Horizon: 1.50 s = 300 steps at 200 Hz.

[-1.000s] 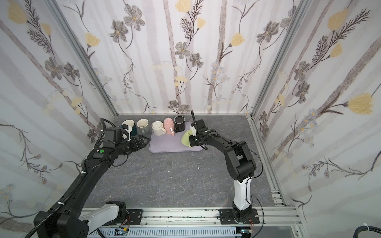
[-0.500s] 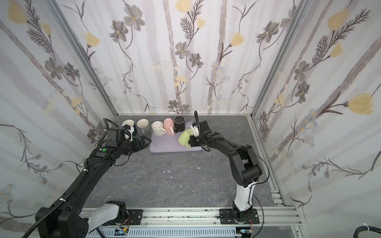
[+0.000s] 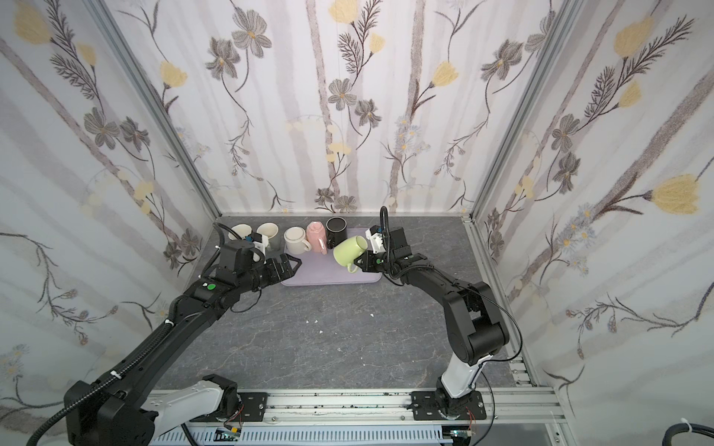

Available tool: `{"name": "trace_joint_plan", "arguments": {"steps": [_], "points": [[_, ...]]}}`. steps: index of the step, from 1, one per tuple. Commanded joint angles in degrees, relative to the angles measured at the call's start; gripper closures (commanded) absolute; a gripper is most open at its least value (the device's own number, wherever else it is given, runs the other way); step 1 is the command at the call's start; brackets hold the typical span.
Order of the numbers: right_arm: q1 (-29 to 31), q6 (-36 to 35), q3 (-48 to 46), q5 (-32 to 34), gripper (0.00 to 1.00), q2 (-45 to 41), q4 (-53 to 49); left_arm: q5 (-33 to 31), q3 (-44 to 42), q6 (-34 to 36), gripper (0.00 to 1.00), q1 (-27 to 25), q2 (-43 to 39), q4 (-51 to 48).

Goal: Turn the mug right side up
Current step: 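Raise the light green mug toward the left gripper while the left gripper approaches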

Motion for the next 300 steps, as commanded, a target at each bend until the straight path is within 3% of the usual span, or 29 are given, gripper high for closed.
{"name": "trace_joint_plan", "arguments": {"steps": [1,60,133,215,300], "points": [[-0.5,1.8,-0.7,-4.5,1.00,-3.1,8.6,-1.0,1.5,-1.6,0.00,-2.9,3.0,8.7],[-2.4,7.2,-5.9,-6.8,1.00,-13.9,12.9,2.8,7.1,-0.5,0.00,-9.1,11.8,18.7],[-4.0,11.1,-8.8,-6.1,1.00,-24.0,14.0,6.4,4.4,-2.1,0.01,-12.0,15.6,33.8],[-4.4,13.0,-10.1,-6.3,1.00,-23.9,17.6,6.3,-1.3,-3.4,0.01,-12.8,14.0,39.2],[-4.2,14.5,-9.4,-5.2,1.00,-22.8,19.2,5.2,-1.6,-1.5,0.01,-12.8,12.9,37.2]]}}
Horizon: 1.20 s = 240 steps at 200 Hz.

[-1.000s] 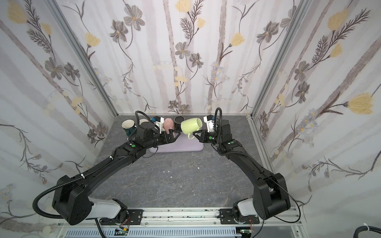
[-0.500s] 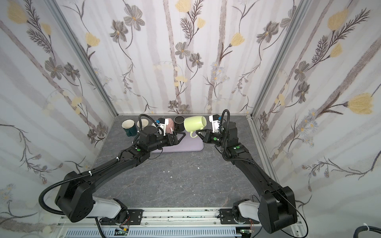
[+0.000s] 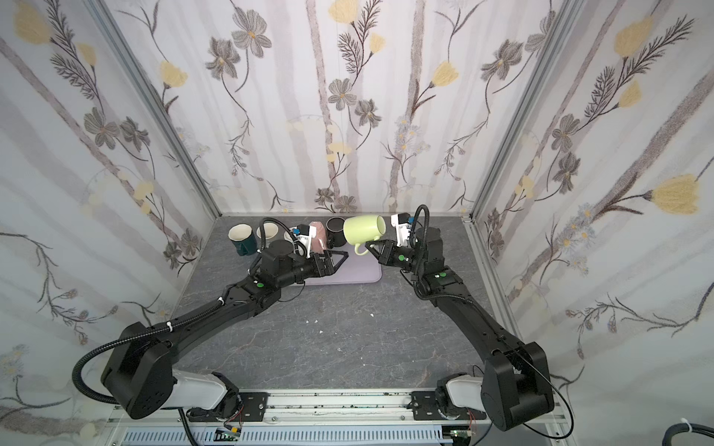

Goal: Turn the mug right side up

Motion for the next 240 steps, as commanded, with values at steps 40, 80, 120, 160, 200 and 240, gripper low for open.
{"name": "trace_joint_plan", "arguments": {"steps": [40,80,120,160,200,240], "points": [[0.4,-0.3,2.9,1.5,1.00,0.3,6.2,-0.7,-0.5,-0.2,0.01,0.0,-2.6,3.4],[0.9,-0.6,2.6,2.2,1.00,-0.4,7.4,-0.1,-1.8,-4.5,0.03,0.0,-3.6,4.5],[2.0,-0.4,1.0,2.7,1.00,-2.3,10.5,4.7,-4.0,-12.9,0.07,0.0,-1.5,14.2],[2.8,0.3,-0.3,2.7,1.00,-3.2,13.7,6.6,-3.4,-15.3,0.11,0.0,0.8,18.8],[3.3,1.2,-0.4,1.6,1.00,-3.0,15.0,6.9,-3.5,-14.3,0.19,0.0,0.9,22.6],[3.8,2.9,-1.2,0.8,1.00,-3.5,16.5,7.8,-3.5,-13.4,0.30,0.0,1.7,26.4]]}}
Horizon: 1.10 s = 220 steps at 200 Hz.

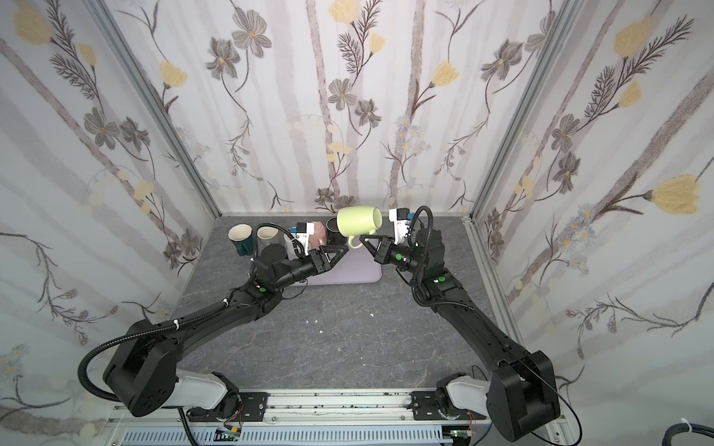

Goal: Turn the mug right side up

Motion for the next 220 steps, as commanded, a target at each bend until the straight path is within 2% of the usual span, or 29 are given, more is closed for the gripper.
{"name": "trace_joint_plan", "arguments": {"steps": [1,37,49,124,220], "points": [[0.3,1.4,-0.2,-0.7,1.00,-0.5,8.0,1.3,0.2,0.4,0.30,0.0,0.7,6.2],[1.1,1.6,-0.4,-0.7,1.00,-0.8,8.4,1.5,1.2,0.2,0.32,0.0,1.9,7.8],[1.7,1.9,-0.3,-0.9,1.00,-0.3,8.6,2.3,1.7,0.1,0.37,0.0,2.4,8.4],[4.3,3.3,0.0,-1.0,1.00,0.7,10.6,3.2,2.0,-0.5,0.40,0.0,3.2,11.2],[4.6,1.9,-0.1,0.0,1.00,1.1,8.5,3.1,0.5,0.4,0.60,0.1,1.8,12.5]]}}
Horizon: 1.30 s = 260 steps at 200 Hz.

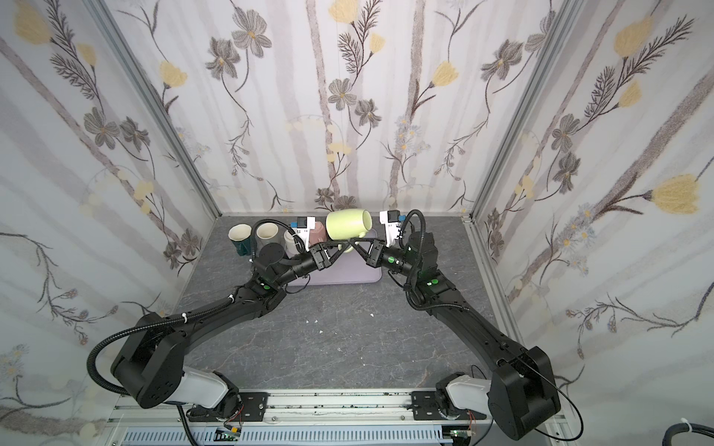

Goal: Turn the mug right side up

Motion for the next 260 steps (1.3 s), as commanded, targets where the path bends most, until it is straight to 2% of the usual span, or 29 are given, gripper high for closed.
{"name": "trace_joint_plan", "arguments": {"steps": [1,16,38,73,99,155,260], "points": [[0.1,-1.3,0.4,0.1,1.00,0.5,4.6,0.5,-0.3,0.5,0.60,0.1,-0.8,3.2],[0.1,-1.5,0.3,0.1,1.00,0.7,4.2,0.3,-0.6,0.7,0.63,0.0,-1.1,3.2],[0.1,-1.5,0.1,0.3,1.00,0.9,4.1,0.3,-0.8,0.9,0.76,0.0,-1.5,3.2],[0.1,-1.7,0.0,1.0,1.00,0.9,3.2,-0.6,-1.8,0.6,0.80,0.0,-2.4,3.8],[0.1,-2.4,0.2,1.9,1.00,1.1,1.6,-1.2,-2.5,0.8,0.90,0.0,-2.9,4.2],[0.2,-3.6,0.3,3.8,1.00,2.6,-1.1,-0.2,-1.8,1.2,1.00,0.0,-3.3,2.5],[1.3,-6.5,1.4,6.9,1.00,4.1,-5.4,-1.2,-2.1,4.8,1.00,0.0,-5.5,1.3]]}}
